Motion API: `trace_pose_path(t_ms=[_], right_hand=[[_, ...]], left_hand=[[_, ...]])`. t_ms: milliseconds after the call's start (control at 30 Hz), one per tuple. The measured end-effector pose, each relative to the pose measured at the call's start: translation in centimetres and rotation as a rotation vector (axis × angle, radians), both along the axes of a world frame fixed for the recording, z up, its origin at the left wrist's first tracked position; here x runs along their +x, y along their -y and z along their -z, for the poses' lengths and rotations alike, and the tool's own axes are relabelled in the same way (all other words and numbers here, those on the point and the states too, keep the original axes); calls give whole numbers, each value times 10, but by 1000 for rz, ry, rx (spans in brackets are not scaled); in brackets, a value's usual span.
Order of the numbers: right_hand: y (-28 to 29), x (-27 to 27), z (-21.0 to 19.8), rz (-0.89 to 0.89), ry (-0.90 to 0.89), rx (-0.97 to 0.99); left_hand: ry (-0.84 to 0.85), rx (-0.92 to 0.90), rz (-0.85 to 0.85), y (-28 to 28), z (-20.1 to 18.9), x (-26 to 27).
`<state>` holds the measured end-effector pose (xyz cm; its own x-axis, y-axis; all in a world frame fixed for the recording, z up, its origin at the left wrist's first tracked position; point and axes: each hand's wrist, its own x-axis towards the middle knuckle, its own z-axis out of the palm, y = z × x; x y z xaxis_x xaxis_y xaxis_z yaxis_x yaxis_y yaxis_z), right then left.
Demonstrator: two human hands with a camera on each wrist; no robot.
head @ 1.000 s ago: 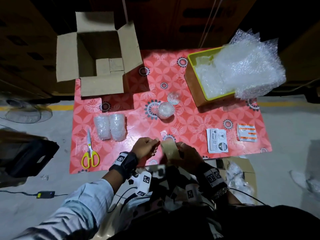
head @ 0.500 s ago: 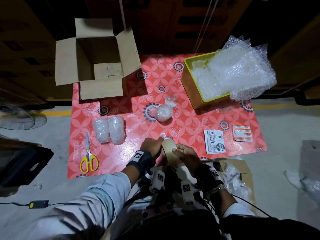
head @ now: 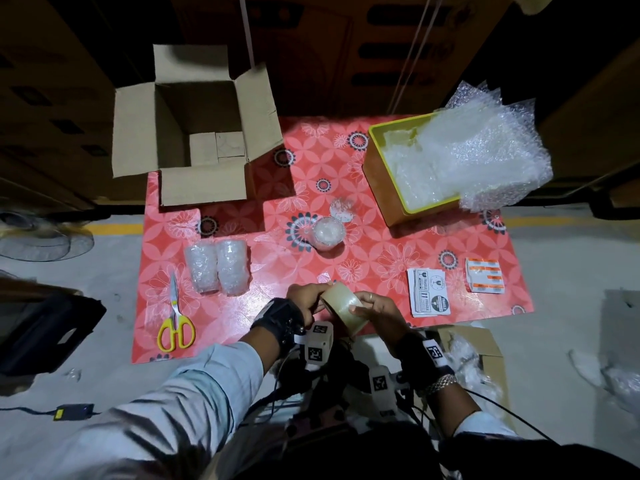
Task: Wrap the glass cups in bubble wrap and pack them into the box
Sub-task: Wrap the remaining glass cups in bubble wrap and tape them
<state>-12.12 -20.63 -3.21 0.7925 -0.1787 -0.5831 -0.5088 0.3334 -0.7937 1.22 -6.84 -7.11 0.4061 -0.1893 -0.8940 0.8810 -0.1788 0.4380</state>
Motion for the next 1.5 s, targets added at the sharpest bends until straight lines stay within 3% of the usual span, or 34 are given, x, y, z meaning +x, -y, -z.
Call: trace_pose_path(t_ms=[200, 333, 433, 533, 667, 767, 867, 967, 1100, 1267, 1367, 1500], right_hand=[[8, 0, 12, -157, -4, -243], [13, 1, 22, -248, 35, -407], [14, 5, 20, -225, 20, -403], [17, 7, 19, -171, -17, -321], [20, 12, 22, -161, -48, -264], [23, 17, 16, -165, -36, -233], [29, 26, 4, -147, -10, -257], [39, 37, -11, -110, 44, -324], [45, 68, -28, -101, 175, -576], [47, 119, -16, -339, 289, -832], [45, 134, -5, -344, 278, -795], [44, 143, -2, -186, 151, -526]], left_hand=[[0, 10, 52, -3, 11, -4], [150, 101, 122, -10, 20, -6], [206, 144, 313, -16, 17, -2], [265, 134, 274, -21, 8, 6], [601, 302, 327, -26, -3, 27], [847, 214, 370, -16, -10, 42], [992, 238, 436, -2, -15, 54], [1013, 266, 462, 8, -19, 59], [1013, 270, 484, 13, -15, 60], [1009, 186, 462, 20, -12, 63], [987, 144, 443, 25, -9, 68], [922, 82, 390, 29, -8, 75]])
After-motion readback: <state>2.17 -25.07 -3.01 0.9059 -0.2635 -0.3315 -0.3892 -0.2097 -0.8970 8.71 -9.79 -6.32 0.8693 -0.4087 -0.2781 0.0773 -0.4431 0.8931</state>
